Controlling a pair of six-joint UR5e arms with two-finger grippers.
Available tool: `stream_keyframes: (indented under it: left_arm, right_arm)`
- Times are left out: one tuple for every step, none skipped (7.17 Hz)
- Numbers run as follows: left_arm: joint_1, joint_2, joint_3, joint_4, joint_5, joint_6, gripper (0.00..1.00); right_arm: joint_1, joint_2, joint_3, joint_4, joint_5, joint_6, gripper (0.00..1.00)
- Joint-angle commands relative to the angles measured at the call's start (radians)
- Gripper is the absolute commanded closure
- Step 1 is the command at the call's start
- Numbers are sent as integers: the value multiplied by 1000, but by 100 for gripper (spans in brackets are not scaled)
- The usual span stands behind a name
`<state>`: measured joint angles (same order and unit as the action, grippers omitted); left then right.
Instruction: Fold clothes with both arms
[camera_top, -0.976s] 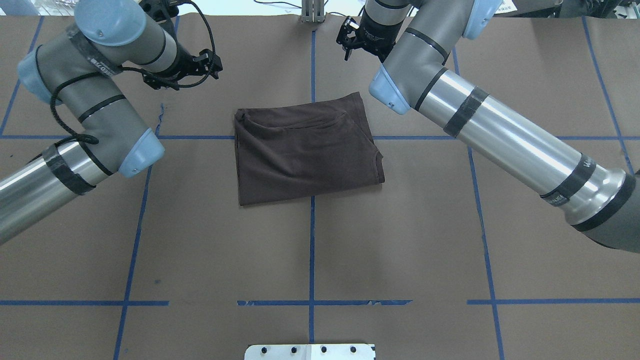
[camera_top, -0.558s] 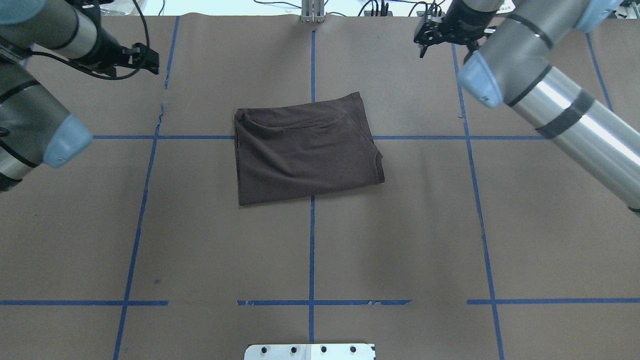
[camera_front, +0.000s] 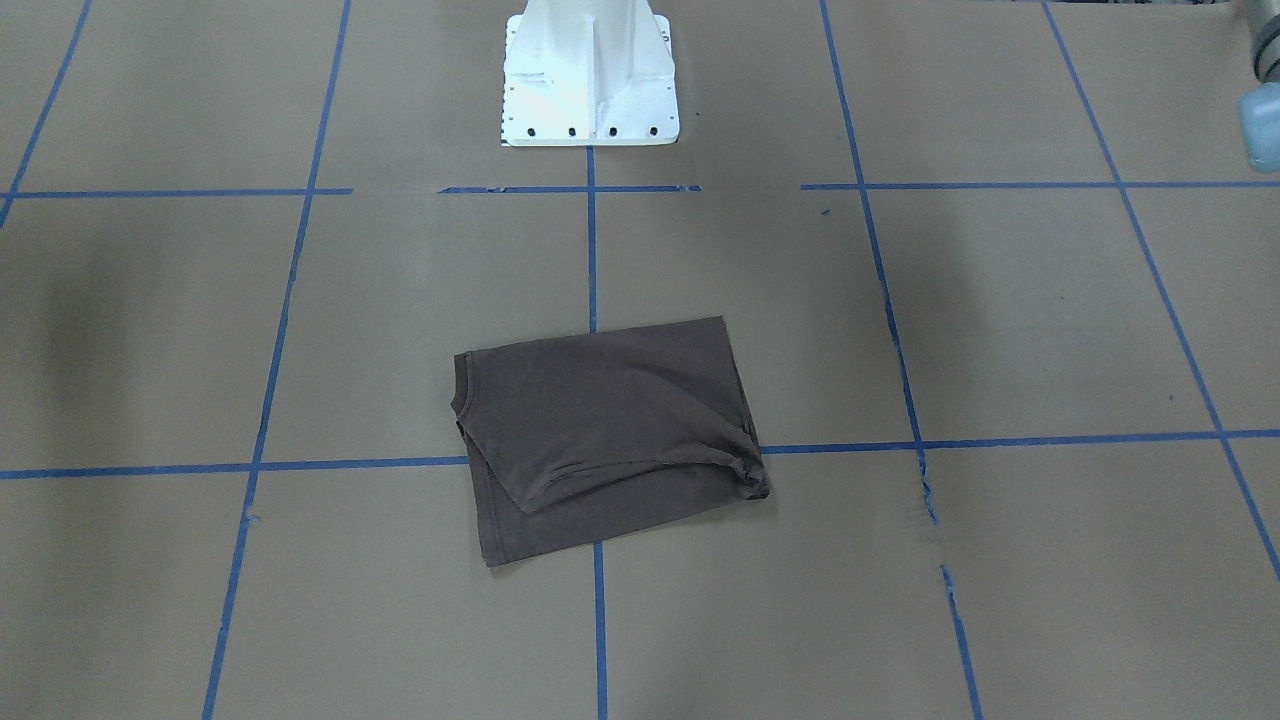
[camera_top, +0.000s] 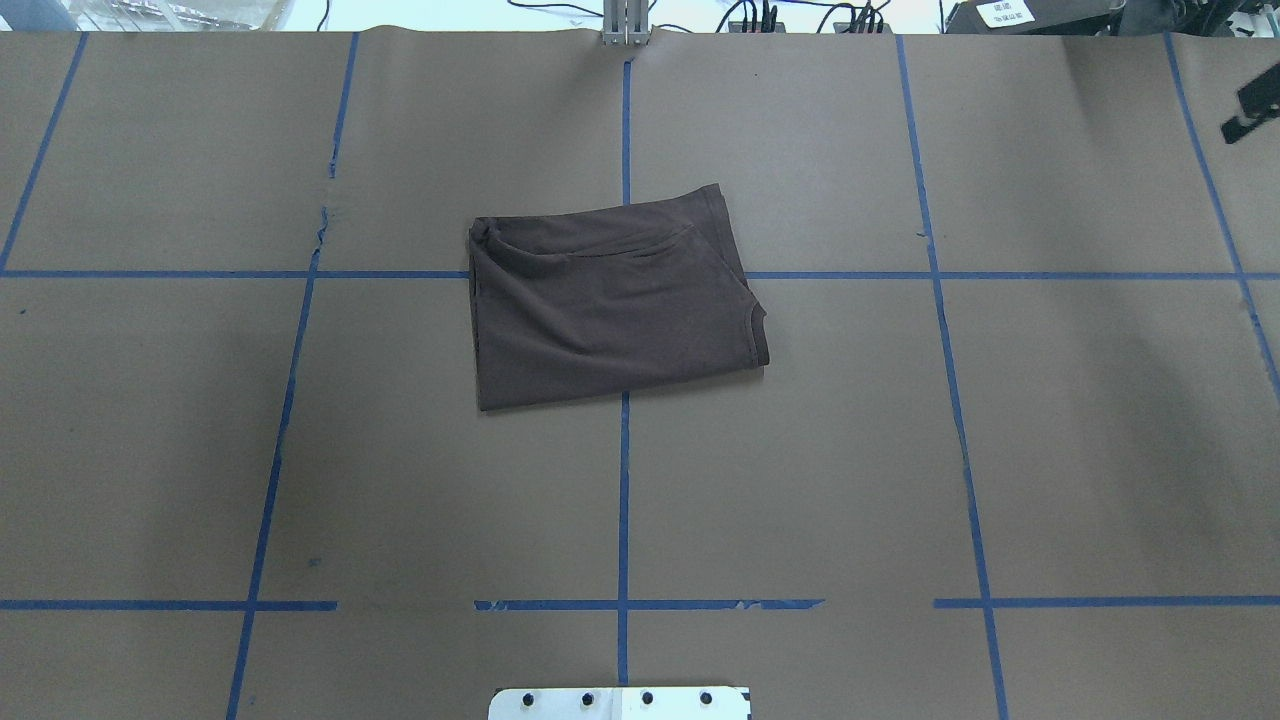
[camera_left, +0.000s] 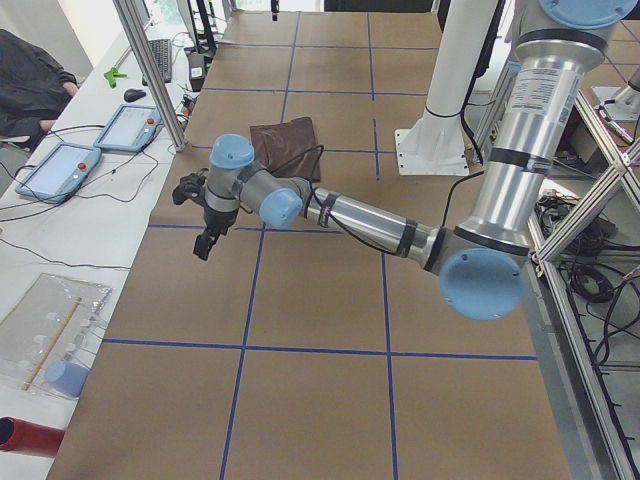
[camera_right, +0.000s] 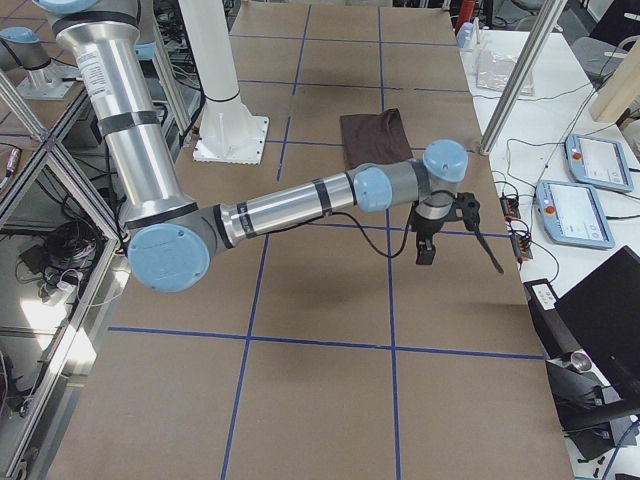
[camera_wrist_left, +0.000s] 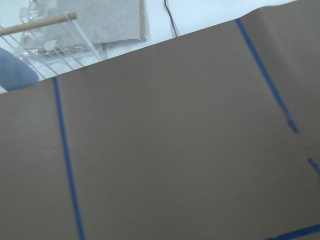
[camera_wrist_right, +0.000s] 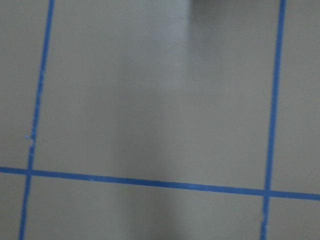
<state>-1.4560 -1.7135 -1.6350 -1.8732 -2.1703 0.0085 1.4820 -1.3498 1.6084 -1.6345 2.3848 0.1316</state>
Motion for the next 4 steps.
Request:
stream_keyframes:
  left_arm:
    - [-83,200,-5,-77,-103,140,0]
    - [-75,206,51,-117,-54,142,0]
    - [-75,187,79,-107,-54,133,0]
    - [-78,195,58,-43,-60,133,0]
  right_arm:
    - [103,-164,45,42,4,-141,0]
    - [66,-189,18,48,-15,-154,0]
    - [67,-198,53,50,-6,-145,0]
    - [67,-206,67,38,-7,-136,0]
